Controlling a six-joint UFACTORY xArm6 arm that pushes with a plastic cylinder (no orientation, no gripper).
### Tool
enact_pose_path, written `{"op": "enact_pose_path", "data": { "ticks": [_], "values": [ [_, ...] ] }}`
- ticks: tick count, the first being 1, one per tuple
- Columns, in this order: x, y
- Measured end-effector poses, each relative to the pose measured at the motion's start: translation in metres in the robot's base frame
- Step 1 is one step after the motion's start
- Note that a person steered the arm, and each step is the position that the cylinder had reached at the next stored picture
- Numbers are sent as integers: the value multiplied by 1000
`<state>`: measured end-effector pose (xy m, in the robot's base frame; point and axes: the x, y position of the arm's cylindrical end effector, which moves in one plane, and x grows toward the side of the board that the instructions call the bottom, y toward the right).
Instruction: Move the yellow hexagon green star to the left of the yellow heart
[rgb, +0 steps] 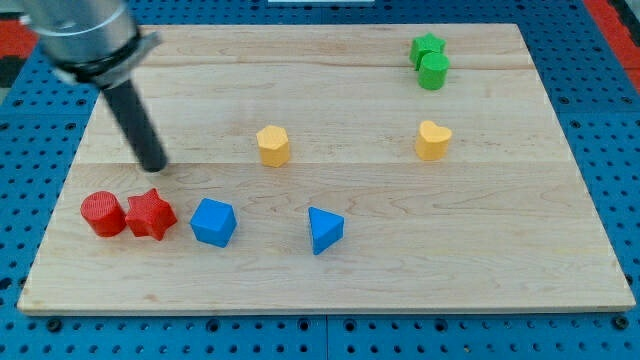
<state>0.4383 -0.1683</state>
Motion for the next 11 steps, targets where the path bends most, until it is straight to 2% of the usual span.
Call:
{"op": "enact_pose_path", "data": {
  "ticks": [3,4,5,7,9,10,11],
  "values": [
    [12,147],
    [24,88],
    [7,32],
    [-14,71],
    [-14,120],
    [-14,124],
    [-21,48]
  ]
}}
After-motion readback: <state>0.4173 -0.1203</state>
